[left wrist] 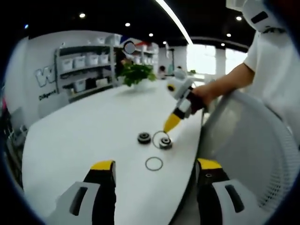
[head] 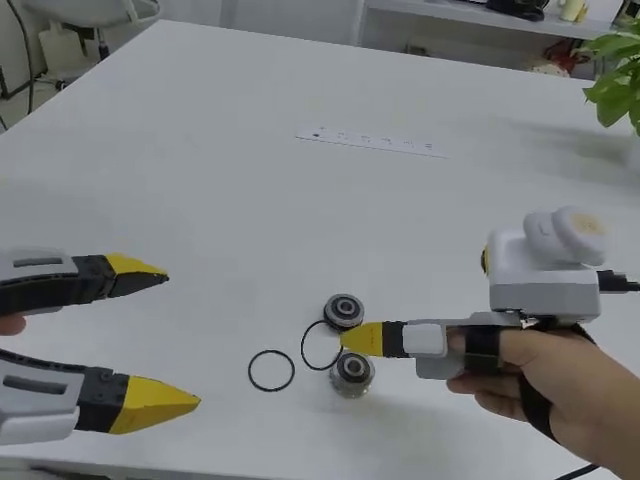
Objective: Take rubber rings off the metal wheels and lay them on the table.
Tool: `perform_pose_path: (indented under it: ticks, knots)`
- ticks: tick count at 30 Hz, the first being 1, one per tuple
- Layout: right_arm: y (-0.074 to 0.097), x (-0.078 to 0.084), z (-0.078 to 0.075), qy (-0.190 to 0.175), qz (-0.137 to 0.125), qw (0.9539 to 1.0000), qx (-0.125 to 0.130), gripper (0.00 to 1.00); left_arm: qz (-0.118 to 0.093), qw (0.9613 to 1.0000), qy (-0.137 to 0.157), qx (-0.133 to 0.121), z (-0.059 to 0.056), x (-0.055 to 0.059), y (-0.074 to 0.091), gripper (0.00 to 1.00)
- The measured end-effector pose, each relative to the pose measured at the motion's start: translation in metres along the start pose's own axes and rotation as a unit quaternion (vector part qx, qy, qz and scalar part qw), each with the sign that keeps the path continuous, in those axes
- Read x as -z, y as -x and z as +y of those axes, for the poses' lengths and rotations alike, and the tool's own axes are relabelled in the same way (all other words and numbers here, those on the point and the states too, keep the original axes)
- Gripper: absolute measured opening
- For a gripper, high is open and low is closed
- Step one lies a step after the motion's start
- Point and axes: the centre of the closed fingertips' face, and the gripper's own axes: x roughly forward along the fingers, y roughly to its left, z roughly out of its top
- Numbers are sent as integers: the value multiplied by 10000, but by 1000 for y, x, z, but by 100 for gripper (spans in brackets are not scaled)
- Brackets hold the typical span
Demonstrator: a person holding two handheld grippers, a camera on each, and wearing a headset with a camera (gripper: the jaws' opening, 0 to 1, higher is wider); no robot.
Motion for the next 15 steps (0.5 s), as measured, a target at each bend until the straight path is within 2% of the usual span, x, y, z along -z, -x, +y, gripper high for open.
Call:
perform_pose_path:
  ticks: [5,12,15]
  knots:
    - [-2,1,3,69,21,9999,-70,0,-80,9998,139,-112,-1,3,1,82]
    - [-5,1,7,183,0,9998,-121,0,-224,9990,316,-211,0,1,2,87]
    - [-7,1,10,231,12,9996,-168,0,-239,9990,336,-149,-3,2,0,91]
